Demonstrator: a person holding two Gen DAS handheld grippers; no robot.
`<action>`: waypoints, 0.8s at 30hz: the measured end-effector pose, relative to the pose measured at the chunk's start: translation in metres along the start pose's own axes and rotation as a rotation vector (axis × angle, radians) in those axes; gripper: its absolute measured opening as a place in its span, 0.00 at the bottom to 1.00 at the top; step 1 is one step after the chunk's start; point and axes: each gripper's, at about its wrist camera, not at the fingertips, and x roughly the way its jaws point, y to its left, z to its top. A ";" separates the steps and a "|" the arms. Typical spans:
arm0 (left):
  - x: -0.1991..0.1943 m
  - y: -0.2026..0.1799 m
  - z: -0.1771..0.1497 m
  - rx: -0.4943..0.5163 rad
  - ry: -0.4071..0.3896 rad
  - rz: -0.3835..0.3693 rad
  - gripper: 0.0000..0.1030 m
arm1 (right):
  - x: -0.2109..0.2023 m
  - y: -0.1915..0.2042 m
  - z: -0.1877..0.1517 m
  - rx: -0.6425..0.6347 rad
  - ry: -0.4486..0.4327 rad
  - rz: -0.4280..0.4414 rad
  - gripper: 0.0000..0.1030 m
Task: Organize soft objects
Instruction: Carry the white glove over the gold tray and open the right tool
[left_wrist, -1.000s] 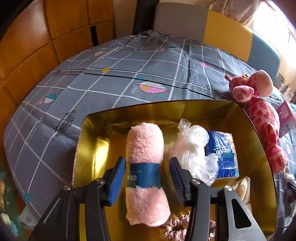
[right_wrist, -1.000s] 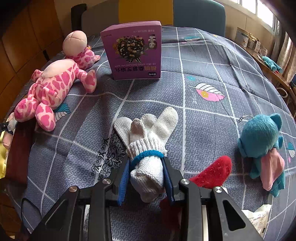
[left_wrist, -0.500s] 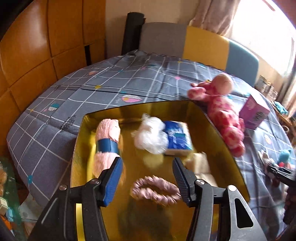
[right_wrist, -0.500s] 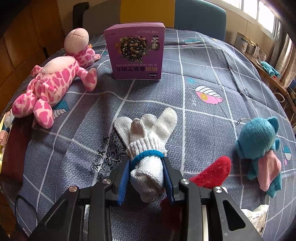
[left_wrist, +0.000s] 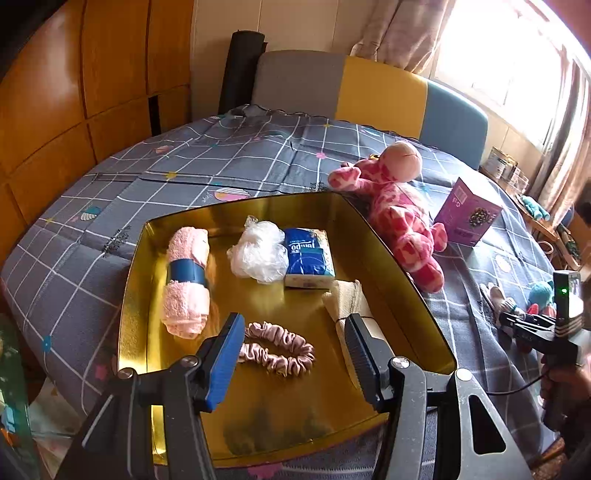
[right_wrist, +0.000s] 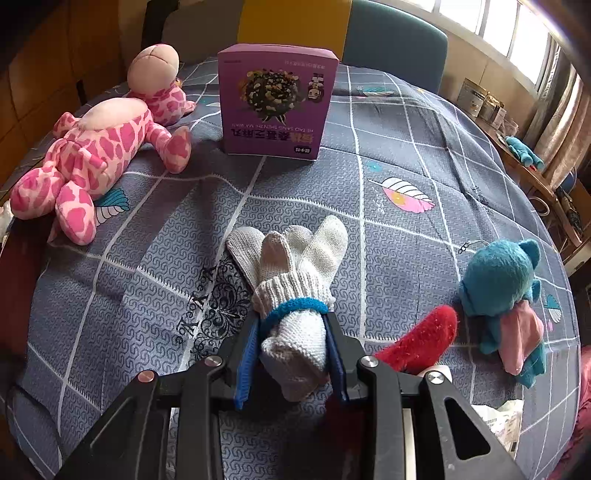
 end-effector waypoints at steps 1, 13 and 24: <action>-0.001 0.000 -0.001 0.000 0.001 -0.003 0.58 | -0.001 0.001 0.000 0.005 0.001 -0.005 0.32; -0.006 0.004 -0.009 0.004 -0.009 0.007 0.67 | -0.021 0.012 0.007 0.062 -0.008 0.016 0.29; -0.009 0.019 -0.013 -0.025 -0.023 0.029 0.75 | -0.081 0.080 0.022 -0.023 -0.111 0.254 0.29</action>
